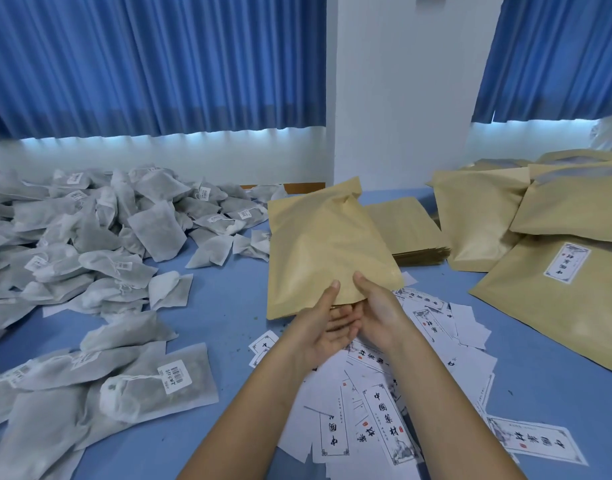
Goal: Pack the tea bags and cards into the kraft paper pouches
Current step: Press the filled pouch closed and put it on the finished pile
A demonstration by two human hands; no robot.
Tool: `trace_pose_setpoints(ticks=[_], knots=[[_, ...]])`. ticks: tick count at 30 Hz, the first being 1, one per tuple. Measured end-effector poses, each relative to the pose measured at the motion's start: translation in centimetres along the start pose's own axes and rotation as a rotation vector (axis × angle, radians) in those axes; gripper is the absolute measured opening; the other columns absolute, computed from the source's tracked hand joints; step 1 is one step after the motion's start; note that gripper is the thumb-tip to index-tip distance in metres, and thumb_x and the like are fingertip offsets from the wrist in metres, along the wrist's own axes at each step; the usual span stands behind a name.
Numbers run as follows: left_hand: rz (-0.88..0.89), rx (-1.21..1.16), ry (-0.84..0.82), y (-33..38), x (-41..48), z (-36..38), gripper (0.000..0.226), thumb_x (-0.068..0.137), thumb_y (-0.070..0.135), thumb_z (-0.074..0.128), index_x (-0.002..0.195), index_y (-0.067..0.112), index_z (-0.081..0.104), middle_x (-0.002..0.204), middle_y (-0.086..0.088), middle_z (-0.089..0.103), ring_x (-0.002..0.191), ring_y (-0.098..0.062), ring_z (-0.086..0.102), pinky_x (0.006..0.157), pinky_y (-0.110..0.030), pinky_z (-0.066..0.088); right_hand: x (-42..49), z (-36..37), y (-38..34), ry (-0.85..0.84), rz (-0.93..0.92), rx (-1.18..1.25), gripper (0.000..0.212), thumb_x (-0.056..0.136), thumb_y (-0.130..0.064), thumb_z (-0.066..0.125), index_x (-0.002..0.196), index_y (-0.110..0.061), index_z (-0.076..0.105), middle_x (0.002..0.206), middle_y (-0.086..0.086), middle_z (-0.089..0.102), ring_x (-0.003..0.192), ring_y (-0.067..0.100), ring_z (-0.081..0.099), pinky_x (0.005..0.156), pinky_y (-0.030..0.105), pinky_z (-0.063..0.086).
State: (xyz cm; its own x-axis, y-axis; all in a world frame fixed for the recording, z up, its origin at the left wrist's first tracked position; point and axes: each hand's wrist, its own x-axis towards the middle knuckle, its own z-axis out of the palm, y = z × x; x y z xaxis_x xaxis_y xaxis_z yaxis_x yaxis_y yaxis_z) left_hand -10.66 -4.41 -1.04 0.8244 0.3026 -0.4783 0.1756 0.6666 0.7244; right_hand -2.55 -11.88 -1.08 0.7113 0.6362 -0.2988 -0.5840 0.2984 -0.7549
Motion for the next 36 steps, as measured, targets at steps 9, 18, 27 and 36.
trace_pose_setpoints(ticks=[9,18,27,36], knots=[[0.371,-0.123,0.133,1.0,0.7,-1.3,0.026,0.092,0.006,0.059,0.118,0.005,0.056,0.114,-0.013,0.066,0.069,-0.021,0.070,0.056,-0.020,0.055,0.2,-0.4,0.0,-0.009,-0.074,-0.074,0.027,0.094,-0.016,0.058,0.121,-0.008,0.058,0.111,0.014,0.069,0.099,0.029,0.066,0.077,0.034,0.055],[0.411,-0.119,0.191,1.3,0.6,-1.6,0.024,0.090,0.004,0.061,0.114,0.002,0.058,0.116,-0.017,0.065,0.067,-0.024,0.069,0.052,-0.020,0.054,0.4,-1.9,-1.4,0.253,-0.282,-0.341,0.019,0.092,-0.014,0.062,0.077,-0.003,0.062,0.072,0.011,0.060,0.053,0.017,0.049,0.059,0.025,0.047],[0.406,-0.137,0.152,1.0,0.9,-1.7,0.010,0.091,0.004,0.061,0.100,0.008,0.059,0.096,-0.009,0.070,0.060,-0.020,0.068,0.053,-0.021,0.054,0.1,-1.8,-1.1,0.208,-0.221,-0.226,0.019,0.085,-0.015,0.072,0.080,0.001,0.062,0.061,0.010,0.056,0.047,0.015,0.044,0.051,0.024,0.041],[0.392,-0.082,0.162,0.7,1.1,-1.6,0.014,0.090,0.008,0.063,0.103,0.005,0.061,0.092,-0.010,0.071,0.059,-0.020,0.068,0.054,-0.021,0.055,0.6,-1.9,-0.8,0.229,-0.191,-0.204,0.014,0.081,-0.010,0.074,0.084,-0.001,0.063,0.062,0.007,0.055,0.049,0.013,0.044,0.045,0.020,0.038]])
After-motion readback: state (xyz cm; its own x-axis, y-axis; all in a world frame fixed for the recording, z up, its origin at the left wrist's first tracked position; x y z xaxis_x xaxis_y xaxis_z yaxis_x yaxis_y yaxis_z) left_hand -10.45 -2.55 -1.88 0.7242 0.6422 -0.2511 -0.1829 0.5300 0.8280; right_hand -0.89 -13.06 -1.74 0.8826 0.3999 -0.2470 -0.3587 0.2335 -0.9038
